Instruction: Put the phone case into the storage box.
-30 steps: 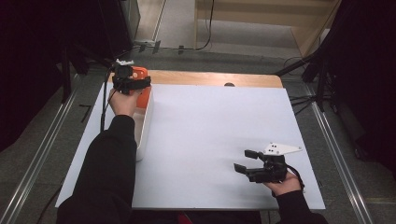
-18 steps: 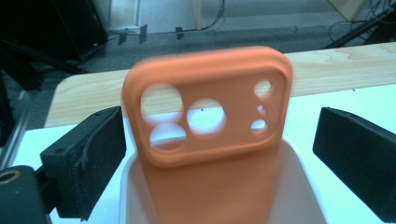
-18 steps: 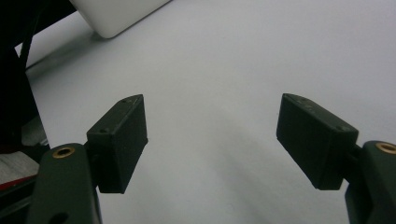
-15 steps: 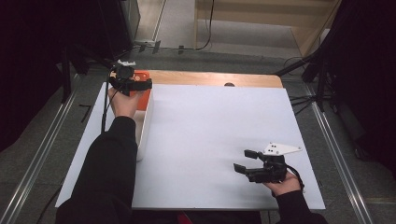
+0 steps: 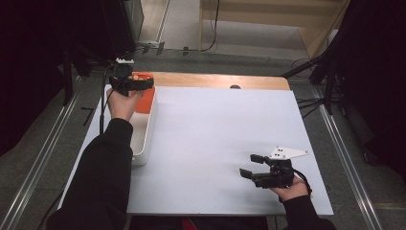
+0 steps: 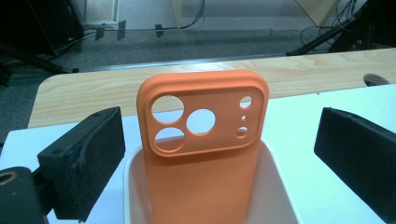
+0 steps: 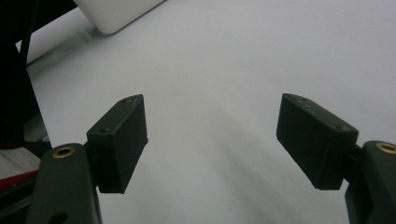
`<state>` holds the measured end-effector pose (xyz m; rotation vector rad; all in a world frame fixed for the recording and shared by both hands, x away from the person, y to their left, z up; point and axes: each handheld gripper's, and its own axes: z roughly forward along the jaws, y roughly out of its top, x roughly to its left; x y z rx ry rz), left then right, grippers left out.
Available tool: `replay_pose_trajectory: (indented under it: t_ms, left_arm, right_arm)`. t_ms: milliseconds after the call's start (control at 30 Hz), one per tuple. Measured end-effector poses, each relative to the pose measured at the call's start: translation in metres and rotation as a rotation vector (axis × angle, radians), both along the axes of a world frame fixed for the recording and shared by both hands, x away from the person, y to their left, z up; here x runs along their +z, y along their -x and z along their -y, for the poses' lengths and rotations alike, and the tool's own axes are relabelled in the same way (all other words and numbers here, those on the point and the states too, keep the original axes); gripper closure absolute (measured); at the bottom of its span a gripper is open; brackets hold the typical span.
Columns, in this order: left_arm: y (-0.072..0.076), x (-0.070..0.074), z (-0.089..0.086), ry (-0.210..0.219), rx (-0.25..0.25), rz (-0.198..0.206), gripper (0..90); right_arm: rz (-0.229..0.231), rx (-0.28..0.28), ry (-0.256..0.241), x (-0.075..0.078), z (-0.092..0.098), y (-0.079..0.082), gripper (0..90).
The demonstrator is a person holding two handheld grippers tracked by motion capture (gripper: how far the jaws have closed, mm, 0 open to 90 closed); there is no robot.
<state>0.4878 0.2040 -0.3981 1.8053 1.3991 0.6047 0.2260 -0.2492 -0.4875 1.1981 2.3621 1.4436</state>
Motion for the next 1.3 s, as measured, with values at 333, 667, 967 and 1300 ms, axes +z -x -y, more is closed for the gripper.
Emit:
replay_pose_trajectory:
  t_ms: [333, 667, 967, 1300]
  left_arm:
    - [0.010, 0.013, -0.011, 0.059, -0.058, -0.033, 2.3]
    - [0.021, 0.024, -0.017, 0.124, -0.160, -0.099, 4.1]
    - [0.032, 0.034, -0.009, 0.157, -0.310, -0.116, 4.3]
    - [0.047, 0.040, 0.004, 0.149, -0.444, -0.115, 4.3]
  right_arm:
    - [0.000, 0.004, 0.001, 0.000, 0.000, 0.000, 23.2]
    - [0.000, 0.007, 0.004, -0.001, 0.000, -0.001, 23.2]
    - [-0.007, 0.003, 0.005, -0.001, 0.000, 0.001, 23.2]
    - [-0.009, 0.001, 0.001, 0.000, 0.003, 0.001, 23.2]
